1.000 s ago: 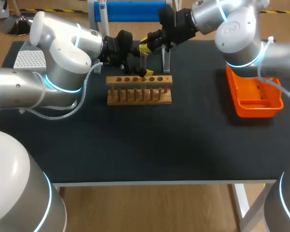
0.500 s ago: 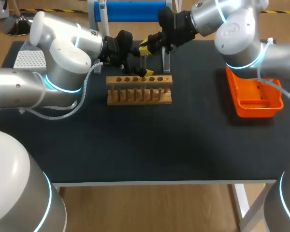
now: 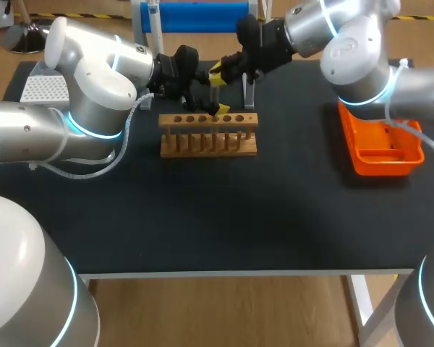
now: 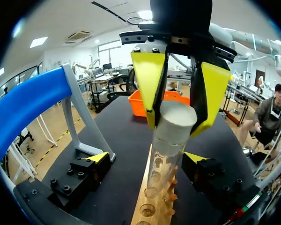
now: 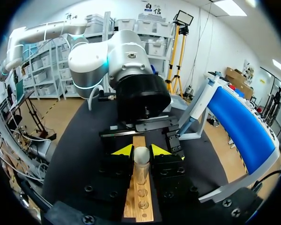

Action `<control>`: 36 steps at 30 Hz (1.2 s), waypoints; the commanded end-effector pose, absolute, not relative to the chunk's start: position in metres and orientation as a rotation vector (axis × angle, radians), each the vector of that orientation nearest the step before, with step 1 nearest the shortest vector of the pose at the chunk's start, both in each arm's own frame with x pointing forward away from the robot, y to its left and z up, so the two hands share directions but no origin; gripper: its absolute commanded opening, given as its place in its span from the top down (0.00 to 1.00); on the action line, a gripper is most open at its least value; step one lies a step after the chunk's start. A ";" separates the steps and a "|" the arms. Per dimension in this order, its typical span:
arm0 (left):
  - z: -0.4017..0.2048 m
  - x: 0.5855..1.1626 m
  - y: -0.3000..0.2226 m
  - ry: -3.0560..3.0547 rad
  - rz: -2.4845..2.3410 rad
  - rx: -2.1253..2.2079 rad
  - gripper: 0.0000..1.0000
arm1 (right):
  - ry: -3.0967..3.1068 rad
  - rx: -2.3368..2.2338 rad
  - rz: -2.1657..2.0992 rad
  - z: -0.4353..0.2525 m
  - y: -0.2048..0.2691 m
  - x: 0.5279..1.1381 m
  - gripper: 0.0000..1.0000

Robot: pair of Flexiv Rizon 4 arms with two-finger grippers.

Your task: Invert the test tube, pick up the pipette, mount the tip to pipette, aspirate from beaker and dispense into the tube, eject the tip, return the pipette, and cap with the stopper.

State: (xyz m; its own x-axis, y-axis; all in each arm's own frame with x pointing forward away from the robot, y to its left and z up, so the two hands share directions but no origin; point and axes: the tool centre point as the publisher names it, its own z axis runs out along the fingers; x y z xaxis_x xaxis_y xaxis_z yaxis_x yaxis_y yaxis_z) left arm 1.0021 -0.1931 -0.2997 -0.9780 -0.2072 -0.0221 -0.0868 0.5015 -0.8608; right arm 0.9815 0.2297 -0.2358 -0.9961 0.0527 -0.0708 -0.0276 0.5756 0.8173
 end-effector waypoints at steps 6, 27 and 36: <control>-0.300 1.002 -0.193 2.613 -1.489 -0.256 0.00 | 2.734 0.011 1.362 -0.242 0.229 0.982 1.00; -0.300 1.002 -0.193 2.613 -1.489 -0.256 0.00 | 2.730 0.032 1.338 -0.250 0.224 0.984 0.00; -0.300 1.002 -0.193 2.613 -1.489 -0.256 0.00 | 2.633 0.055 1.569 -0.231 0.212 0.987 0.00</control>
